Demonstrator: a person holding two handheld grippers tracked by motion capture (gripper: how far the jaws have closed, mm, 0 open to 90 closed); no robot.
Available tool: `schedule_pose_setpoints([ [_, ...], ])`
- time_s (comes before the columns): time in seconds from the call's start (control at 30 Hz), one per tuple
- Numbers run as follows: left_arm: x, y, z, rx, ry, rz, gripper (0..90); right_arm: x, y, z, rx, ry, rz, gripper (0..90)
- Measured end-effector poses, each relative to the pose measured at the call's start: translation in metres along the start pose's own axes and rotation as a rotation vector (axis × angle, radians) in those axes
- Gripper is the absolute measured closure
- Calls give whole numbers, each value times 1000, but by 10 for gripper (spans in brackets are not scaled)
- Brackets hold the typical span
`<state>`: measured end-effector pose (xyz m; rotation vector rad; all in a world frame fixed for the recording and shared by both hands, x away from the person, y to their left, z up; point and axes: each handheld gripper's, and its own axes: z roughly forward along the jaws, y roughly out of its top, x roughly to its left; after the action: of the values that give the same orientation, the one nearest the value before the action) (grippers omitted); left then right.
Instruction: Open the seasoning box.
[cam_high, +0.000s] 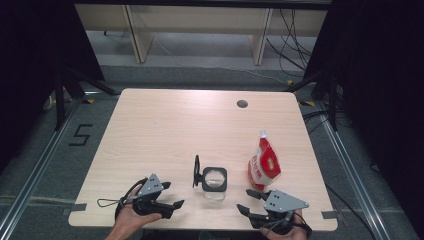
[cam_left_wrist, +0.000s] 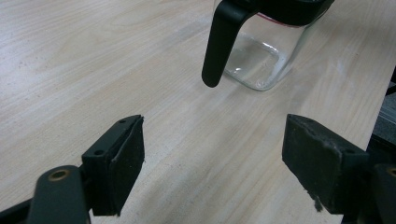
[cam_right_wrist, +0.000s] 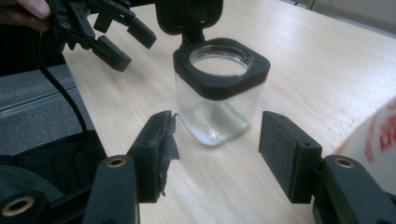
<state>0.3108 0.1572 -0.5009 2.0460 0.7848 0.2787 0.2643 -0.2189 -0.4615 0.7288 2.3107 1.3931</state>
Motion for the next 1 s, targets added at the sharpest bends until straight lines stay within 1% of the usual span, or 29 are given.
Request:
schedule_pose_setpoints([
  [0.03, 0, 0, 1, -7, -3, -4, 207, -1, -2, -1, -3, 0, 6, 452],
  [0.07, -1, -1, 1, -12, -4, -8, 207, -1, -3, -4, 9, 5, 19, 452],
  [0.1, -2, -2, 1, -12, 3, -21, 207, -2, -4, -5, 7, -1, 12, 450],
  [0.13, -2, -2, 1, -12, 3, -21, 207, -2, -6, -7, 7, -9, 20, 449],
  [0.17, -2, -2, 2, -3, 1, -11, 206, -2, -7, -9, 1, 3, 29, 448],
  [0.2, -3, -3, 3, -6, -3, -28, 206, -3, -7, -11, 8, -17, 22, 447],
  [0.23, -3, -3, 3, -6, -3, -28, 206, -3, -7, -11, 8, -17, 22, 447],
  [0.27, -4, -3, 3, 0, -7, -22, 206, -4, -11, -15, 0, -17, 37, 446],
  [0.3, -5, -3, 4, -5, -7, -38, 205, -5, -11, -17, 10, -32, 32, 446],
  [0.33, -5, -3, 4, -5, -7, -38, 205, -4, -14, -20, 14, -40, 62, 446],
  [0.37, -5, -3, 3, 1, -7, -33, 204, -7, -15, -22, 10, -55, 59, 446],
  [0.4, -4, -3, 3, -3, -7, -33, 203, -8, -16, -25, 18, -73, 62, 446],
  [0.43, -4, -3, 3, -3, -4, -27, 203, -10, -17, -26, 14, -75, 53, 446],
  [0.47, -5, -3, 4, -4, -6, -38, 203, -11, -18, -28, 22, -90, 58, 445],
  [0.53, -5, -3, 3, 1, -4, -38, 200, -13, -21, -33, 39, -99, 95, 440],
  [0.57, -6, -3, 4, -4, -3, -46, 199, -14, -22, -35, 34, -133, 104, 433],
  [0.6, -6, -4, 4, -8, 1, -48, 199, -15, -23, -36, 33, -147, 121, 426],
  [0.63, -6, -3, 4, 2, 8, -48, 198, -19, -25, -36, 30, -147, 123, 408],
  [0.67, -5, -4, 3, 11, 6, -36, 197, -20, -26, -37, 36, -161, 142, 389],
  [0.7, -6, -4, 4, -1, 2, -46, 197, -24, -27, -38, 20, -187, 130, 373],
  [0.73, -6, -4, 4, -3, 3, -37, 197, -27, -28, -38, 5, -188, 149, 358],
  [0.77, -5, -4, 3, 18, 13, -18, 197, -28, -29, -39, 7, -200, 189, 337],
  [0.8, -6, -4, 5, 5, 1, -34, 196, -32, -30, -37, -13, -212, 193, 324],
  [0.83, -6, -4, 5, 8, 1, -33, 195, -35, -30, -37, -15, -227, 203, 316],
  [0.87, -5, -4, 4, 18, 5, -18, 195, -38, -31, -36, -16, -239, 203, 302],
  [0.9, -6, -3, 5, 10, -2, -25, 195, -39, -31, -35, -17, -259, 222, 291],
  [0.93, -5, -3, 5, 12, -5, -8, 195, -42, -30, -34, -26, -265, 218, 289],
  [0.97, -6, -4, 5, 10, -5, -33, 195, -43, -30, -33, -29, -268, 239, 289],
  [1.0, -6, -4, 5, 10, -5, -33, 195, -46, -29, -33, -36, -265, 215, 284],
])
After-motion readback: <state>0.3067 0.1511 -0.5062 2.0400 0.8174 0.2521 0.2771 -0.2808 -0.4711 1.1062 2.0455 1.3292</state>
